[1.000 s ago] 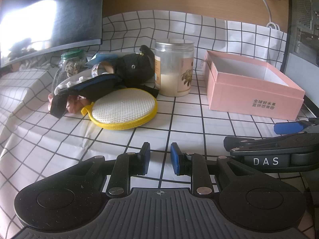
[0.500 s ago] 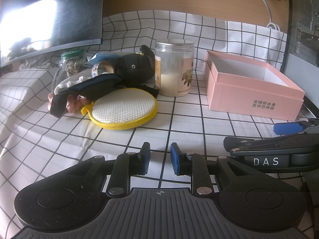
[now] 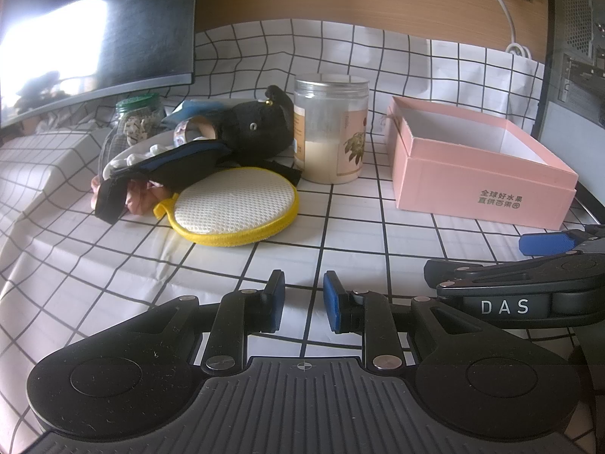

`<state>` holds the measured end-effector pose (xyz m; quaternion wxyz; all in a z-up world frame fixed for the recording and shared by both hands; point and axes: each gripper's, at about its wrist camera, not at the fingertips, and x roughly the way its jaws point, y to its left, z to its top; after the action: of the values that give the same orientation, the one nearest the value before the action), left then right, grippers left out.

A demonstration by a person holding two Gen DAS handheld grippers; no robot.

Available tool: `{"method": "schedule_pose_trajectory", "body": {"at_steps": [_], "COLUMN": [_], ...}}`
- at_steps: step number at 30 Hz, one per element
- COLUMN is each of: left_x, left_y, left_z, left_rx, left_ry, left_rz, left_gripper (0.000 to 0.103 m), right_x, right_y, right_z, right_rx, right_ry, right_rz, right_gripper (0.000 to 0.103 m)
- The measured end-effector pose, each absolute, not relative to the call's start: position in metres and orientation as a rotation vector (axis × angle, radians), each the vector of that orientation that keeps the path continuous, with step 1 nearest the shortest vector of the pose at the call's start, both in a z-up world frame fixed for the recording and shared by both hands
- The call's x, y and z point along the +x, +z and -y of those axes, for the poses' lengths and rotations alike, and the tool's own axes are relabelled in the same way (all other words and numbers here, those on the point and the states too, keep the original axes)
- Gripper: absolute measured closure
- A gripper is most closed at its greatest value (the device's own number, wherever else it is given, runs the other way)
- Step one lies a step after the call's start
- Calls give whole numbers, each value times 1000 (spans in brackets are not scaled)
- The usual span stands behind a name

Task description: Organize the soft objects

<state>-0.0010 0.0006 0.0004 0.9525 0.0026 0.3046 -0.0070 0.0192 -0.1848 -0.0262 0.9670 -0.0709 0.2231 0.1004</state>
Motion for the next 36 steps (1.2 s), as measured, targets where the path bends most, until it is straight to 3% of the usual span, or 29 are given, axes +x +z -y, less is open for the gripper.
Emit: {"method": "schedule_pose_trajectory", "body": {"at_steps": [16,22,29,36], "left_x": [13,19,103,180], "left_y": [17,65,104,68], "left_z": [-28,-81,-132,-149], "left_rx": [-26,17,39,-12], "left_ry": [-147,-112,-145,-195], "left_rz": [-727,-575,-592,-761], "left_gripper": [78,78,78,78], "right_x": [26,29,31,0], "right_y": [-16,-13,-4,21], "right_z": [182,180,173,143], "right_rx": [-165,-194,-162,-164], "right_ry": [213,239,178,116], "right_rz": [-581,-628,-684,-579], "right_gripper": [0,0,0,0]}}
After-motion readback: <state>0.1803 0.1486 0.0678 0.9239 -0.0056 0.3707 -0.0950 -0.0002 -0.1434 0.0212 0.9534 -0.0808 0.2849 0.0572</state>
